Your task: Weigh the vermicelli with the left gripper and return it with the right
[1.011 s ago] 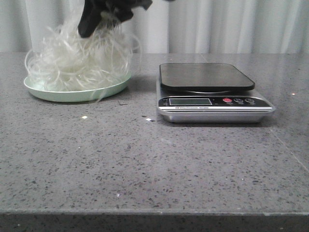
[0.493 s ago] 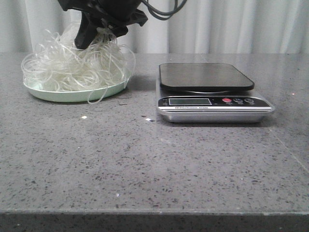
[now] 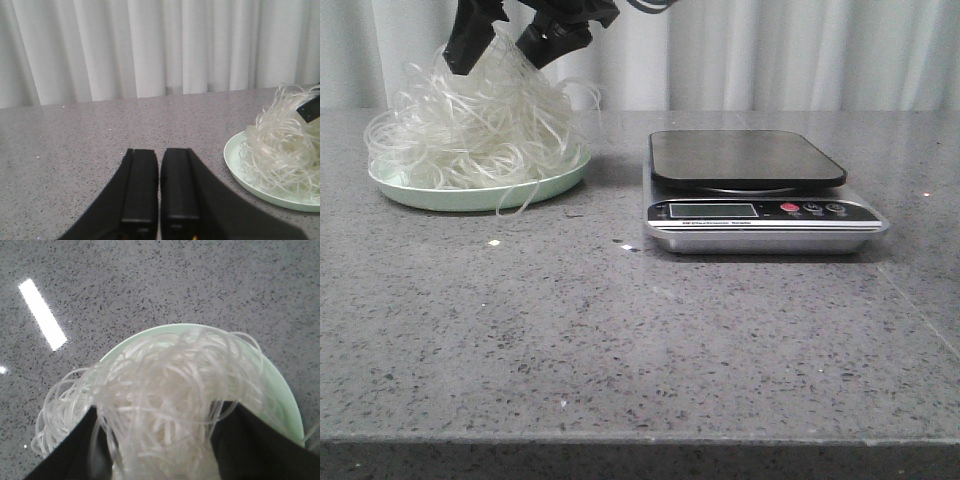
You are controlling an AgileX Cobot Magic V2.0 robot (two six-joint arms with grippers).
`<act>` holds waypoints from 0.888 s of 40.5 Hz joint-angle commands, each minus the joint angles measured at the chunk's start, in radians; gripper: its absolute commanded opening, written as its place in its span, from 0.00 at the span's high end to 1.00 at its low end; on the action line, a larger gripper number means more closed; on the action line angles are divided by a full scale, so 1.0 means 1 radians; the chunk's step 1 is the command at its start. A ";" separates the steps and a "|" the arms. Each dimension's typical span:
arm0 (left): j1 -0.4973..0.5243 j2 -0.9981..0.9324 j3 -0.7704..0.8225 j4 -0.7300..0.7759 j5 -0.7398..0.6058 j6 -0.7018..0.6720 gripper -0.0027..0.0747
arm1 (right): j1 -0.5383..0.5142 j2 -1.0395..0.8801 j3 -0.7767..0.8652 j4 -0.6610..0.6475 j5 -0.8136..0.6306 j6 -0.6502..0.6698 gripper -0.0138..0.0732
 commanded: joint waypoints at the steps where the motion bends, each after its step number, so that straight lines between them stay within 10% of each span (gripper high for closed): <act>1: -0.008 0.004 -0.027 -0.010 -0.073 -0.009 0.79 | -0.003 -0.076 -0.039 0.040 -0.016 -0.006 0.20; 15: -0.008 0.004 -0.027 -0.010 -0.073 -0.009 0.79 | -0.066 -0.188 -0.039 0.039 0.037 0.009 0.23; 25: -0.008 0.004 -0.027 -0.010 -0.073 -0.009 0.79 | -0.215 -0.308 -0.039 0.039 0.082 0.014 0.68; 36: -0.008 0.004 -0.027 -0.010 -0.076 -0.009 0.79 | -0.348 -0.412 0.034 0.036 0.083 0.041 0.67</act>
